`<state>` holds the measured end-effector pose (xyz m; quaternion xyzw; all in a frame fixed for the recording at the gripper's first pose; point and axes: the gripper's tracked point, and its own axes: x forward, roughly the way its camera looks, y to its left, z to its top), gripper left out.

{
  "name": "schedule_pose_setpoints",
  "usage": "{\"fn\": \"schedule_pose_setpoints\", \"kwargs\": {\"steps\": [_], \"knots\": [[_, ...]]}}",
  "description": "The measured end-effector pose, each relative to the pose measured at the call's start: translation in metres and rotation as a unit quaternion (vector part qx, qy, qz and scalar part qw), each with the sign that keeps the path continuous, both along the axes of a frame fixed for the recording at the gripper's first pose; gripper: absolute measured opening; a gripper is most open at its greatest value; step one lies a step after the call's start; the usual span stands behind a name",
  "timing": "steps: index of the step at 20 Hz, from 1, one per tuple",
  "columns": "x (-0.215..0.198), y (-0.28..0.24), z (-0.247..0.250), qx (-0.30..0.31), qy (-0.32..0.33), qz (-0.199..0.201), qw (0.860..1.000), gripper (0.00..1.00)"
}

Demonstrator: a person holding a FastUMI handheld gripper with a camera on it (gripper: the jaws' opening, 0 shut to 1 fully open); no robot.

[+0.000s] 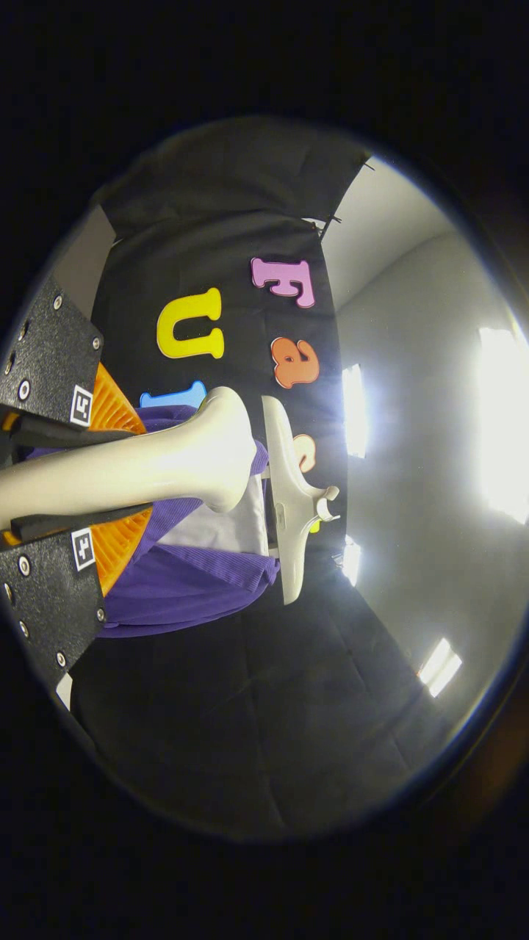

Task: Iron the clothes twice with a garment steamer, once on the left side and once on the right side.

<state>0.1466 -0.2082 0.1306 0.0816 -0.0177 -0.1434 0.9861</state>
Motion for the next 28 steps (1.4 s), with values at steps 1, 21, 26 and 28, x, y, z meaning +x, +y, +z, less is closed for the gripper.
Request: {"fn": "schedule_pose_setpoints", "kwargs": {"steps": [1,21,26,28], "knots": [[0.007,-0.004,-0.001,0.003,0.0,-0.006,1.0,0.35],[0.064,-0.029,-0.105,0.034,0.055,0.001,0.998,0.36],[0.047,-0.029,-0.146,0.039,0.084,0.011,0.996,0.37],[0.041,-0.025,-0.168,0.042,0.103,0.018,0.994,0.37]]}}
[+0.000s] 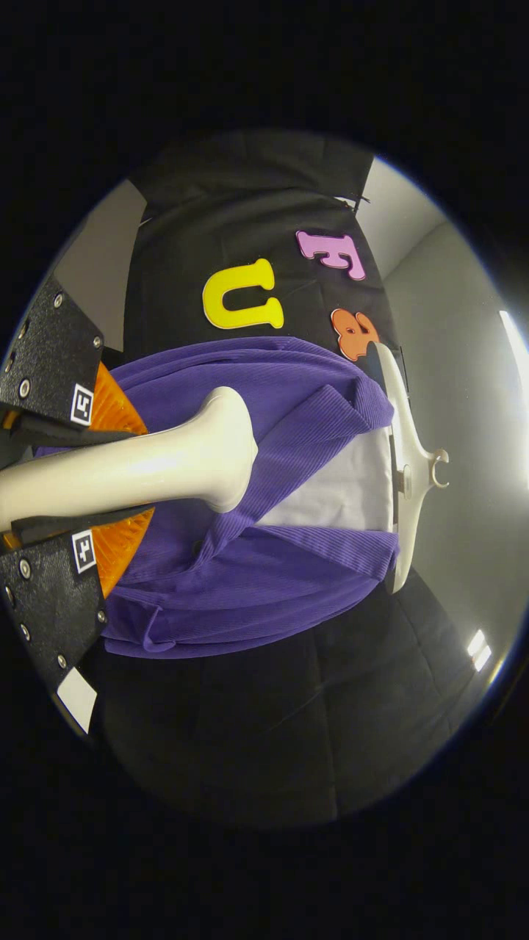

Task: Iron the clothes twice with a garment steamer, once on the left side and once on the right side.

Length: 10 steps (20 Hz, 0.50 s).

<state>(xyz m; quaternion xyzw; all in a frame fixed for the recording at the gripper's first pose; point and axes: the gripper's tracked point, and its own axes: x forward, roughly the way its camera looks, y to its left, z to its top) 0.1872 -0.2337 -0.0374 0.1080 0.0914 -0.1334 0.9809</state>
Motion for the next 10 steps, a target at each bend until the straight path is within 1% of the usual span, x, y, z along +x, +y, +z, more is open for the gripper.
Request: {"fn": "schedule_pose_setpoints", "kwargs": {"steps": [4,10], "knots": [[-0.012,0.009,-0.05,-0.004,0.054,0.015,0.998,0.37],[-0.022,0.017,-0.09,0.017,0.073,0.022,0.997,0.37]]}}
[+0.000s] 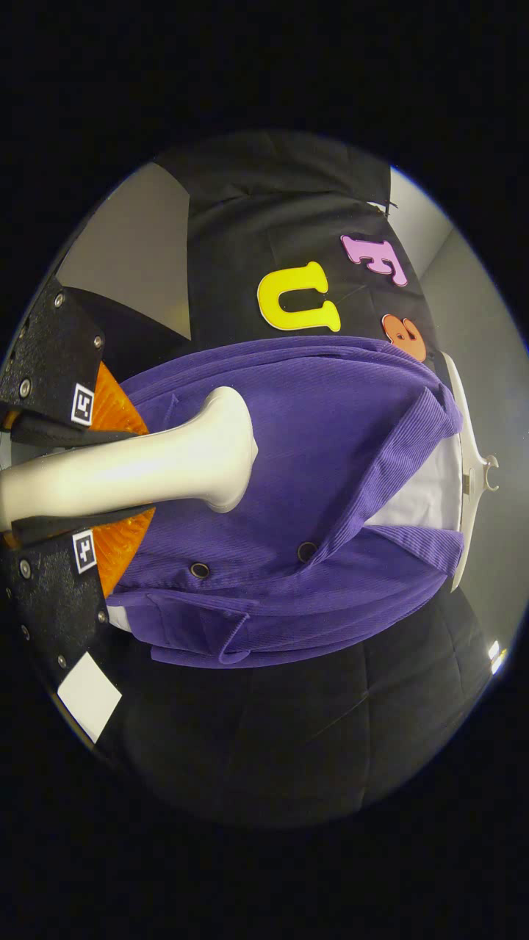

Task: Iron the clothes twice with a garment steamer, once on the left side and once on the right side.

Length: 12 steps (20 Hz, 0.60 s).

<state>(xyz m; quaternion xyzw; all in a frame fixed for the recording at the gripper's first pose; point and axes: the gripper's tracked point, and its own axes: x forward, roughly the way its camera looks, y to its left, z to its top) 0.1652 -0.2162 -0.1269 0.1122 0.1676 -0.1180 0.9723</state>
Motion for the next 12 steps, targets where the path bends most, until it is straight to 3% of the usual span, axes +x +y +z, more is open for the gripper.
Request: {"fn": "schedule_pose_setpoints", "kwargs": {"steps": [12], "knots": [[-0.021,0.01,-0.054,0.005,0.039,-0.002,0.999,0.37]]}}
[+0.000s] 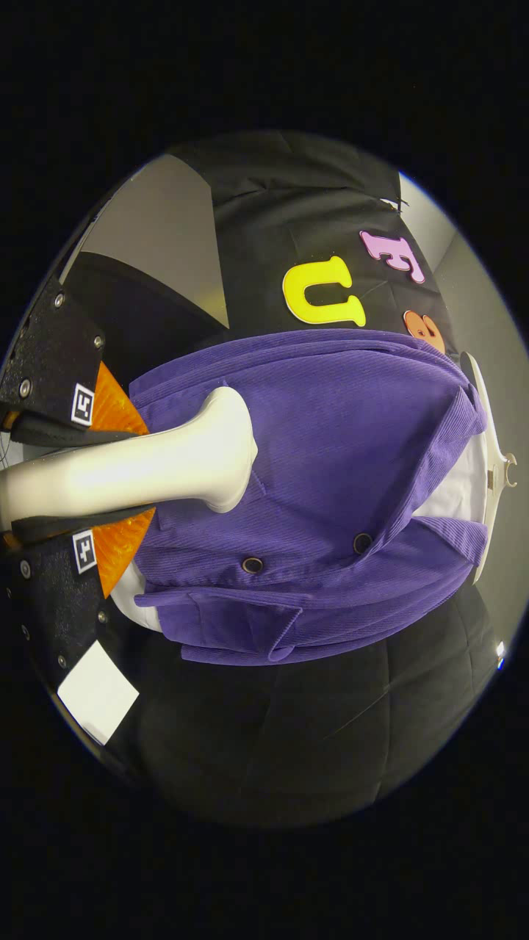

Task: Iron the clothes twice with a garment steamer, once on the left side and once on the right side.

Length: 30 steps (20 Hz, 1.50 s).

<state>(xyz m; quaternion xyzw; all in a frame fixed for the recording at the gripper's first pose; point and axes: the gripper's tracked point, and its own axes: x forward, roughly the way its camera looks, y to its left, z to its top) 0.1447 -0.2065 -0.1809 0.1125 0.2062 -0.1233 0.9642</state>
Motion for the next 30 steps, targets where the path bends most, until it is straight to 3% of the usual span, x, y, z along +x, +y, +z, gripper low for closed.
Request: {"fn": "schedule_pose_setpoints", "kwargs": {"steps": [8,13,30], "knots": [[-0.012,0.005,-0.031,0.027,-0.008,-0.005,1.0,0.37],[-0.022,0.017,-0.07,0.033,0.039,-0.003,0.999,0.37],[-0.033,0.015,-0.065,0.049,0.053,-0.02,0.997,0.37]]}}
